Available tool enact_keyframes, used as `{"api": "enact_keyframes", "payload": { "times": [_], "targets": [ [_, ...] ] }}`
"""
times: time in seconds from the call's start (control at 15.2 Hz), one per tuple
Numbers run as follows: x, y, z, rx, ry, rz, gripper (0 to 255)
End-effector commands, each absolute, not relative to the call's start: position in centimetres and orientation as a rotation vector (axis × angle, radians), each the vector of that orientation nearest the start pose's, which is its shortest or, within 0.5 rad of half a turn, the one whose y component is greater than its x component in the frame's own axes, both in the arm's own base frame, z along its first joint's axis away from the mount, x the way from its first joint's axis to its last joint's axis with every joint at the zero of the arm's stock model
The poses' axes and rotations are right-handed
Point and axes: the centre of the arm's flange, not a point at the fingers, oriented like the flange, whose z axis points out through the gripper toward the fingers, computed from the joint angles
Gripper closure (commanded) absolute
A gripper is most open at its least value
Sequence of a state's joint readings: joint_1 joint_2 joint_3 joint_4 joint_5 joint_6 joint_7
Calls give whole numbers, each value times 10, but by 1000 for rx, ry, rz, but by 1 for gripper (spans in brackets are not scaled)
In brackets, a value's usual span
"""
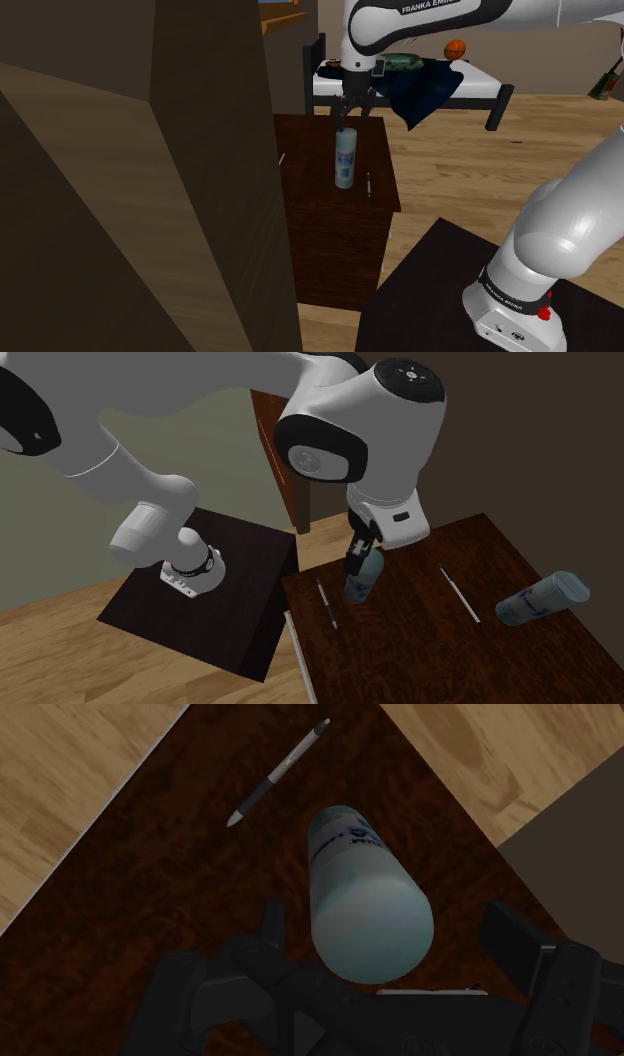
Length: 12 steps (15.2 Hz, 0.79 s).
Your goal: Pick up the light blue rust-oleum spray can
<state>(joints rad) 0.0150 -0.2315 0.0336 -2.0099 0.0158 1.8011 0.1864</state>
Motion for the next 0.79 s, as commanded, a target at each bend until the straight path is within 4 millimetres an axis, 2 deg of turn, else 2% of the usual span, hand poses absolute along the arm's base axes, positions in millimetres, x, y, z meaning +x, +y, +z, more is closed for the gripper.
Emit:
{"api": "enact_keyframes", "payload": {
  "times": [0.0, 0.33, 0.46, 0.53, 0.73],
  "targets": [
    [495, 28, 546, -3122, 223, -26, 0],
    [495, 28, 517, -3122, 223, -26, 0],
    [495, 28, 517, -3122, 223, -26, 0],
    [496, 28, 517, -3122, 223, -26, 255],
    [496, 27, 517, -3122, 223, -26, 255]
  ]
}}
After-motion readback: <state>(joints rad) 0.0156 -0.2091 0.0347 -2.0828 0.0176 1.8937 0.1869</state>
